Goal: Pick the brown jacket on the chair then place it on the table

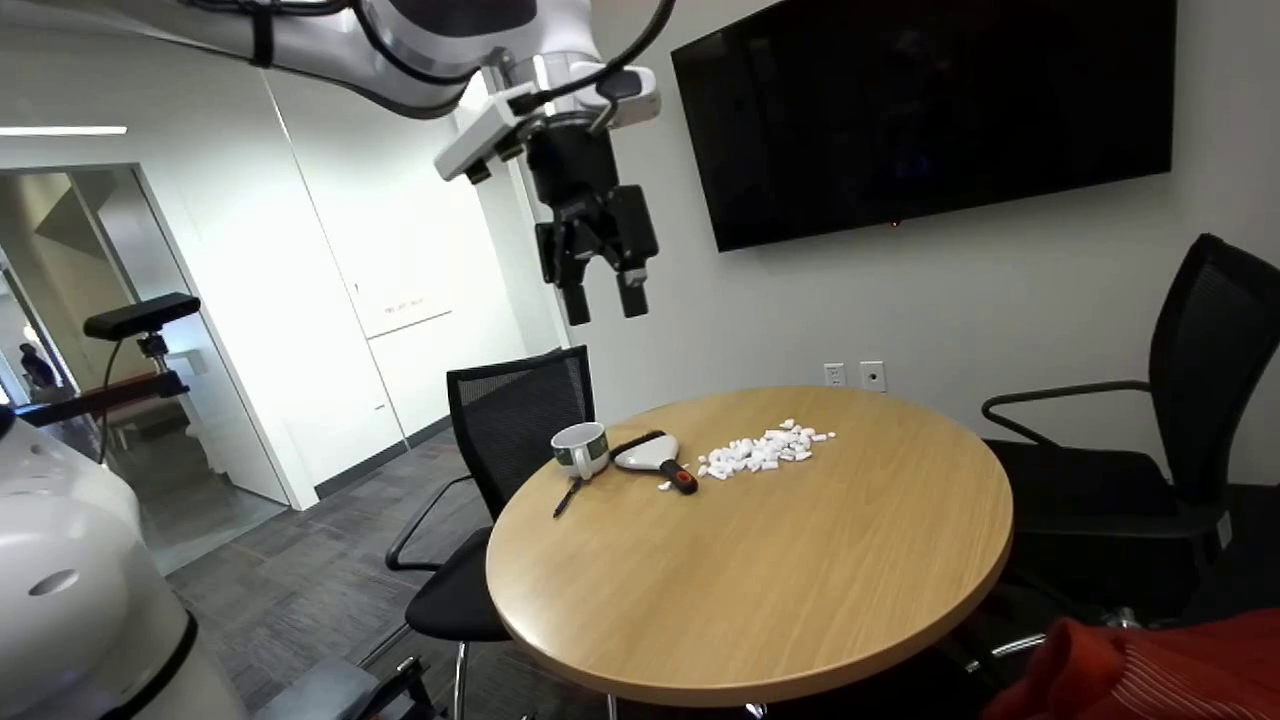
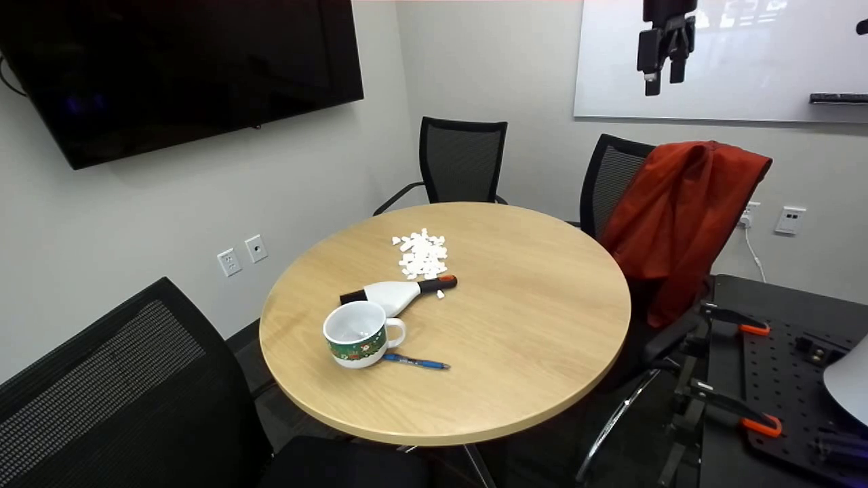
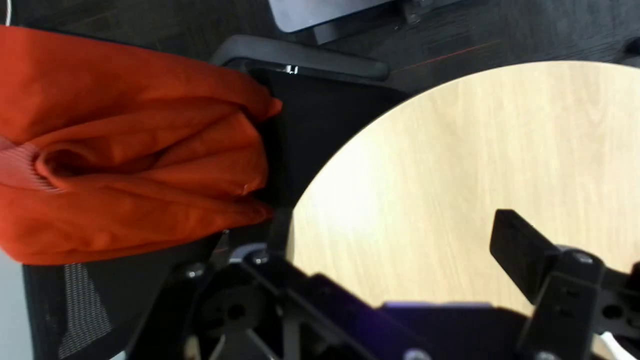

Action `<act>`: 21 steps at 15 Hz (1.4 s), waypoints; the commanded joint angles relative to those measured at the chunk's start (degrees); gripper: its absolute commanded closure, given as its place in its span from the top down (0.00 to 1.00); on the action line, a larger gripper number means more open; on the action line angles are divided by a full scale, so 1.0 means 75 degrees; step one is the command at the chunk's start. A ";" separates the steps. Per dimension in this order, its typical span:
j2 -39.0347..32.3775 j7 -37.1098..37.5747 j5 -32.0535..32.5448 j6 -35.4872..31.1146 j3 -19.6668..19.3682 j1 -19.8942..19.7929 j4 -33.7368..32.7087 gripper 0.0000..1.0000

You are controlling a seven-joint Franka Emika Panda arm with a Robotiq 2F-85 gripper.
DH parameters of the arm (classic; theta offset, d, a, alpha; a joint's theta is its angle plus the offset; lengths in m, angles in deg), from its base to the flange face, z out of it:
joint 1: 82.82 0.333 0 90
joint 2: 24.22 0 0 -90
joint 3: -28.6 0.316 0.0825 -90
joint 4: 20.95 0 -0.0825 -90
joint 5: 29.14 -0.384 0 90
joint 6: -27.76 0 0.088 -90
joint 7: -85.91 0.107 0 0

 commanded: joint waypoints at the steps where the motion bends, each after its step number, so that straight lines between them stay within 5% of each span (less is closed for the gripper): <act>1: -0.1097 -0.0588 0.0506 -0.0935 -0.0562 -0.0405 -0.0716 1.00; 6: -0.2485 -0.1340 0.0313 -0.1943 -0.1347 -0.0967 -0.1335 1.00; 7: -0.1961 -0.1113 0.0421 -0.1893 -0.1160 -0.0923 -0.0886 1.00; 14: -0.2250 -0.1082 0.0531 -0.2073 -0.1125 -0.1031 -0.0971 1.00; 21: -0.2927 -0.2061 0.1326 -0.2583 -0.1647 -0.1699 -0.0877 1.00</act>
